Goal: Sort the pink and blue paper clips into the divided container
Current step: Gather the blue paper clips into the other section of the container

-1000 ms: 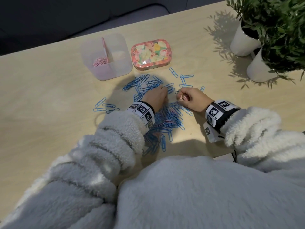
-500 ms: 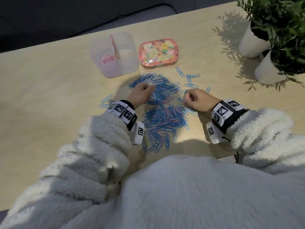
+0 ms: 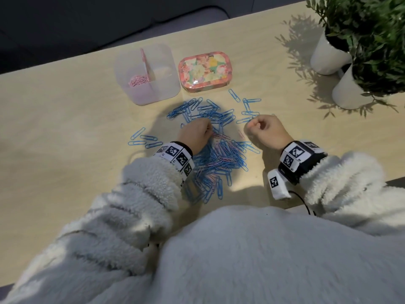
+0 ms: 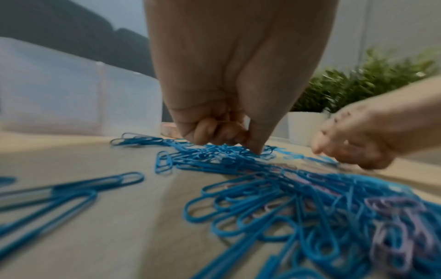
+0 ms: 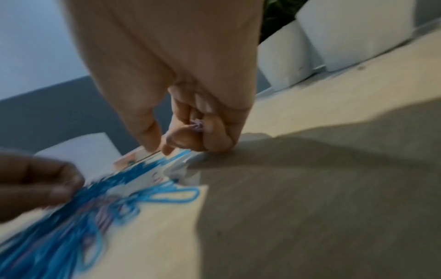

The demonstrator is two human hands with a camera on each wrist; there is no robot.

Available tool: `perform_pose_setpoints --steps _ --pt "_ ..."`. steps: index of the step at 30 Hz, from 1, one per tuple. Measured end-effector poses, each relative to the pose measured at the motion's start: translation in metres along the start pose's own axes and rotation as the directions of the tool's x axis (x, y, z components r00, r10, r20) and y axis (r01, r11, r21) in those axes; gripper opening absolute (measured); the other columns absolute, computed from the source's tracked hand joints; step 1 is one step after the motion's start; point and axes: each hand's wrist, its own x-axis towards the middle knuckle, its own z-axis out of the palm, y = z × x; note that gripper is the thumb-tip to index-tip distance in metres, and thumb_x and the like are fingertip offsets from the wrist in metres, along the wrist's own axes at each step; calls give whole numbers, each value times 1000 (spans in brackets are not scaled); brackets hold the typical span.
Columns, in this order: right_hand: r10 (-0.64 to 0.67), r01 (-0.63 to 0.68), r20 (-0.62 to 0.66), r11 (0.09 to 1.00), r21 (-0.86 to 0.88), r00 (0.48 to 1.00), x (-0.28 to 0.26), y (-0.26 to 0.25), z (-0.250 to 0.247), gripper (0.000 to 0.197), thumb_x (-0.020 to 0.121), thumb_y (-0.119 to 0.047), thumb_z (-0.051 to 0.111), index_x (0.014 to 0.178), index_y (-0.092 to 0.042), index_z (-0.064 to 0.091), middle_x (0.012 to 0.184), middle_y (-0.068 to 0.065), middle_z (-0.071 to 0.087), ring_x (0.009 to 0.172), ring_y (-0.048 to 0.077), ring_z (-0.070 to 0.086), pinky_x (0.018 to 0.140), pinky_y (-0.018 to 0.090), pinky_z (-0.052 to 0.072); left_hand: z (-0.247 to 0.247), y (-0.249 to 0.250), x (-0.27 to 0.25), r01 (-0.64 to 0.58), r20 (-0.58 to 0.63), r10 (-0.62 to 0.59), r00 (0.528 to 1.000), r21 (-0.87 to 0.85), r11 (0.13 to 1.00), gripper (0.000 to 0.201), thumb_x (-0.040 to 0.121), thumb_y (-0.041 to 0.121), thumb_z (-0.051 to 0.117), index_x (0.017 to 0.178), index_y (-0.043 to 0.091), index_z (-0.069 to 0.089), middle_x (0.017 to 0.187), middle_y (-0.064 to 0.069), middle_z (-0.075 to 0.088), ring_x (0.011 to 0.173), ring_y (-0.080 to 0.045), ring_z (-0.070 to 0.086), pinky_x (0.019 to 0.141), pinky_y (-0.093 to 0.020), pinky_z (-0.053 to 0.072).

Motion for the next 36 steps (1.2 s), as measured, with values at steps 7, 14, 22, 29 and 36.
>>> perform_pose_setpoints --steps 7,14,22,29,36 --pt "-10 102 182 859 -502 983 3 -12 17 21 79 -12 65 62 -17 55 57 -4 52 70 21 54 67 28 40 -14 -13 -5 84 -155 -86 984 -22 996 16 90 13 51 102 5 56 103 -15 61 94 -29 56 76 -33 41" --pt "-4 6 200 1000 -10 980 3 -25 19 24 87 1 49 67 -13 48 51 -4 57 43 7 50 44 18 37 -9 -2 0 51 -82 -70 994 -213 976 23 96 19 43 95 0 56 85 -9 56 83 -28 54 66 -29 33" --pt "-64 135 210 931 -340 976 6 -29 36 7 79 -10 66 74 -8 62 53 -9 46 52 8 44 49 18 32 -1 4 3 -105 66 106 992 -28 994 16 87 20 55 98 8 57 99 -9 60 91 -24 54 80 -37 45" --pt "-24 149 230 826 -544 973 5 -28 44 8 81 -12 61 73 -11 62 69 3 53 74 22 50 67 28 36 -5 14 8 -161 150 131 980 216 963 21 91 17 51 105 3 56 113 -15 55 110 -32 51 88 -40 42" --pt "10 151 370 902 -404 929 9 -33 36 18 79 -5 59 64 -14 56 61 4 54 53 12 47 52 24 37 -7 2 -2 -72 142 79 987 -55 996 14 90 14 53 99 3 55 108 -15 54 100 -28 51 81 -31 36"
